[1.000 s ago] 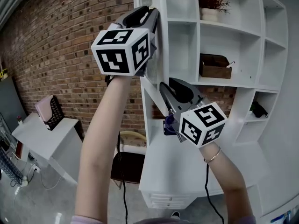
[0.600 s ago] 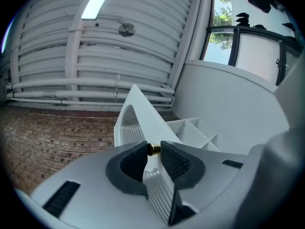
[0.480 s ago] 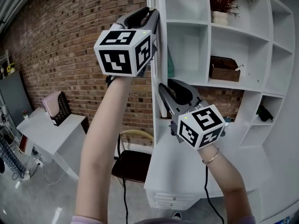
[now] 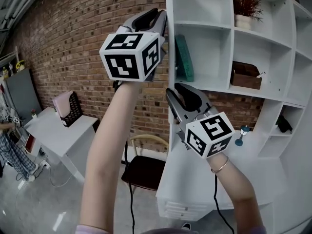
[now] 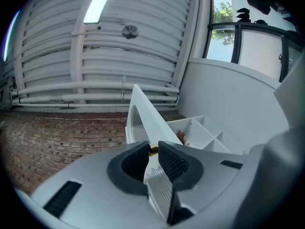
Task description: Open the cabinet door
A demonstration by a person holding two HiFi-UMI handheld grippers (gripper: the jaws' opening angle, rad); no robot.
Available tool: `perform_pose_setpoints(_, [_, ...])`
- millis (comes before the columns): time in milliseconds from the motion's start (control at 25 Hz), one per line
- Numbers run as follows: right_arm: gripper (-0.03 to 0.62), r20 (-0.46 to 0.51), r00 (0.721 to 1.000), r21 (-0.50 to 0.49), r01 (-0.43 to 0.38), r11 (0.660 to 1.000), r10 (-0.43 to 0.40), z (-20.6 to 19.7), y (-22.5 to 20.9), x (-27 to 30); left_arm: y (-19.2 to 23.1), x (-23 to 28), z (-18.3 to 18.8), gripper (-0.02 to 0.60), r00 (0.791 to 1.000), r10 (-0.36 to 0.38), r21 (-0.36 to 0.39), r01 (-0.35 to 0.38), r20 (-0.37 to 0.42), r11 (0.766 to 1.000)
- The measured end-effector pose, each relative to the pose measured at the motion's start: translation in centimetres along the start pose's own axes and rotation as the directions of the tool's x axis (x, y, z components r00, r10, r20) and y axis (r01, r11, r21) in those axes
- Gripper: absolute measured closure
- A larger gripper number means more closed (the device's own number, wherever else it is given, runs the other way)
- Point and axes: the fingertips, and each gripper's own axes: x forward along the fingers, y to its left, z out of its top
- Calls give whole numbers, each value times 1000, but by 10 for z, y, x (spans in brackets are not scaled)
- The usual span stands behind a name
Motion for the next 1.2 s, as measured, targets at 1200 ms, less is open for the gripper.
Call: perform_pose_setpoints(1200, [508, -31, 996, 41, -83, 996, 84, -9, 40, 24, 38, -63, -31, 545, 994, 89, 21, -88, -67, 996])
